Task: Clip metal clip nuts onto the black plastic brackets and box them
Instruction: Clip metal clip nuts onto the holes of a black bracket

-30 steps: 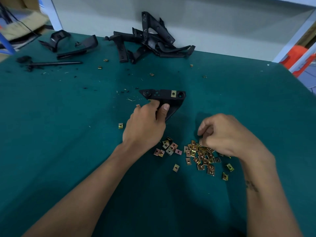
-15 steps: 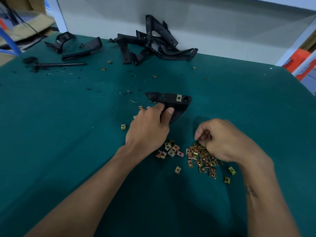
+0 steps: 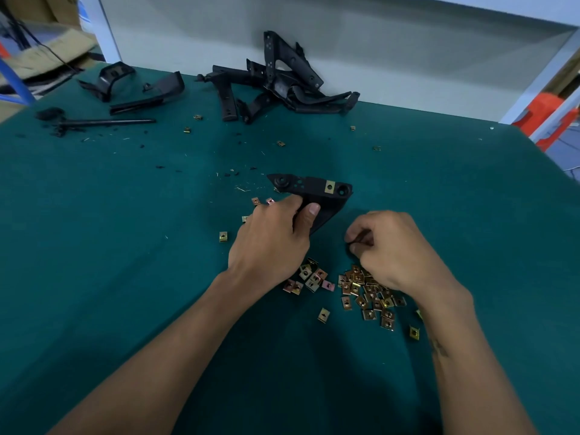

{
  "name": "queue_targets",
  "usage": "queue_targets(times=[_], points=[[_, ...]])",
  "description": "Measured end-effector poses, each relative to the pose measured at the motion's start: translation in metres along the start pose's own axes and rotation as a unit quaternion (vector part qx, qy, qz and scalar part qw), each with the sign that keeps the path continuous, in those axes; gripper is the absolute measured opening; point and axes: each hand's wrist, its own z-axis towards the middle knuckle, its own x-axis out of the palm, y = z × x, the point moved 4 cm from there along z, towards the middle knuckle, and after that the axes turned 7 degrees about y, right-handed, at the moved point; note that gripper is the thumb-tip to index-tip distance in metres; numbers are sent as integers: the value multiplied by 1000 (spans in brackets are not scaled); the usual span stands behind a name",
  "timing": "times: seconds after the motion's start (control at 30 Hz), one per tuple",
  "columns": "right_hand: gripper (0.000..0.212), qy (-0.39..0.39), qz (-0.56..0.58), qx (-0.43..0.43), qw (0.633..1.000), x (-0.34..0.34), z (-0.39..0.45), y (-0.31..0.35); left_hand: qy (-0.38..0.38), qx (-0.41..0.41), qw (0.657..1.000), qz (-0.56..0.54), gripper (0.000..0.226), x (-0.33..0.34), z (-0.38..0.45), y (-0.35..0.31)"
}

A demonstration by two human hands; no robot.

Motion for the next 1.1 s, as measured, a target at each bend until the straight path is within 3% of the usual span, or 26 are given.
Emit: queue_targets(times=[0.2,0.47,0.63,0.8,1.1], points=[[20,-14,-16,-2,1000,2,2,0,-2,7,1000,2,43,1,-1,-1],[30,33,31,-17,999,3,3,-10,-6,5,1000,7,44,1,-1,0],[31,1,41,-34,999,4,6,-10,-3,2,1000,12,43,1,-1,-2],[14,-22,41,-62,997,5,8,-8,2,5,1000,17,43,1,-2,-3],[26,-35,30,-73,996,9,6,-2,-4,6,1000,22,42,0,-2,-5]])
